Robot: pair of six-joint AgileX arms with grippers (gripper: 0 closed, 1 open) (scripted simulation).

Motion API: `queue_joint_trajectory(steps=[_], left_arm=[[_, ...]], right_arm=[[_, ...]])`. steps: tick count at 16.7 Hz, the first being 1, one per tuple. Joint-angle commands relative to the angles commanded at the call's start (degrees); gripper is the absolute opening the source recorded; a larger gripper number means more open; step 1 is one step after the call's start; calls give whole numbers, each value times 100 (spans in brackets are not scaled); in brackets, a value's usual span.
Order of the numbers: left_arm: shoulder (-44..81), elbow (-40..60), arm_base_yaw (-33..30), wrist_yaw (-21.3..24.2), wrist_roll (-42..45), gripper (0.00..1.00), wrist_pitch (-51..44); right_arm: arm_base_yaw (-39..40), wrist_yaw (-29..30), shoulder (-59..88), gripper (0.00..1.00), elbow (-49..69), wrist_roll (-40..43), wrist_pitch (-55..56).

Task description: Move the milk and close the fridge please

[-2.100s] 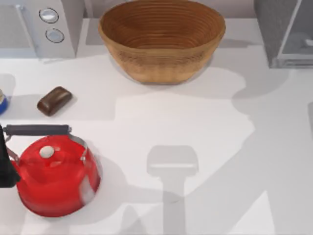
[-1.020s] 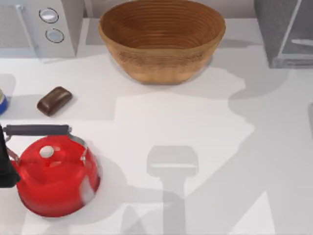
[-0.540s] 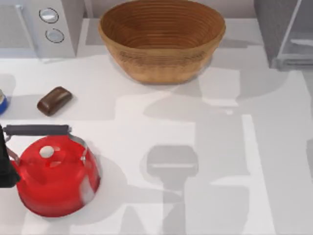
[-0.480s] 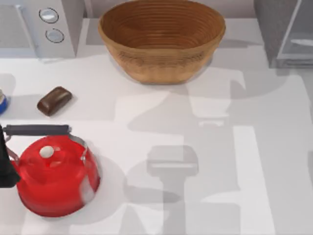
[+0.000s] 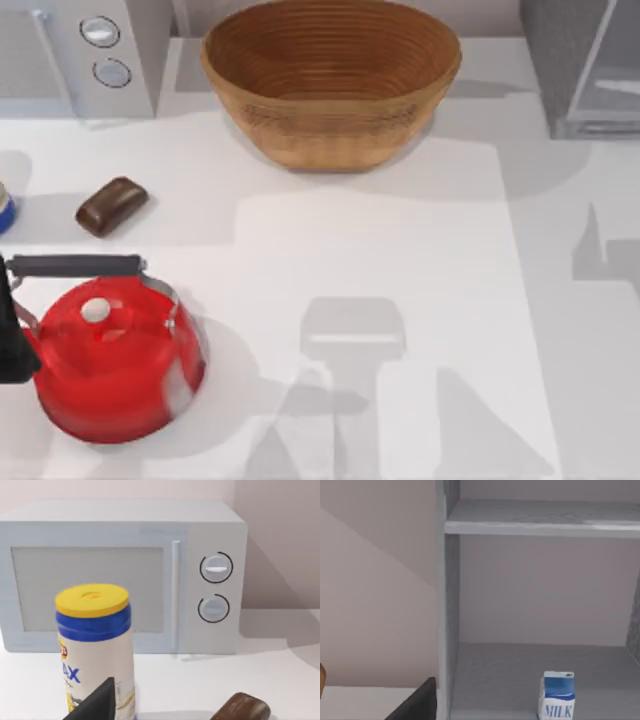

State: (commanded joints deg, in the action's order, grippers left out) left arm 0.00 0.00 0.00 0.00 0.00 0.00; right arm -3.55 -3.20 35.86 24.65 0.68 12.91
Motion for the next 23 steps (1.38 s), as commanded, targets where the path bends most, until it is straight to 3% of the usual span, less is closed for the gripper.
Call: queue_joint_trajectory(steps=[5,10,18,23], left_arm=[[0,0,0,0,0,100,0],[0,0,0,0,0,100,0],[0,0,0,0,0,100,0],[0,0,0,0,0,100,0]], right_arm=[[223,214,-2466,100,-1587,-40,-829],[350,316,-3549,100,-2432,-67,-1274],[352,302,-3717,100,-2325,-75,-1475],[372,294,-4693,100,-1520,-66,-2985]])
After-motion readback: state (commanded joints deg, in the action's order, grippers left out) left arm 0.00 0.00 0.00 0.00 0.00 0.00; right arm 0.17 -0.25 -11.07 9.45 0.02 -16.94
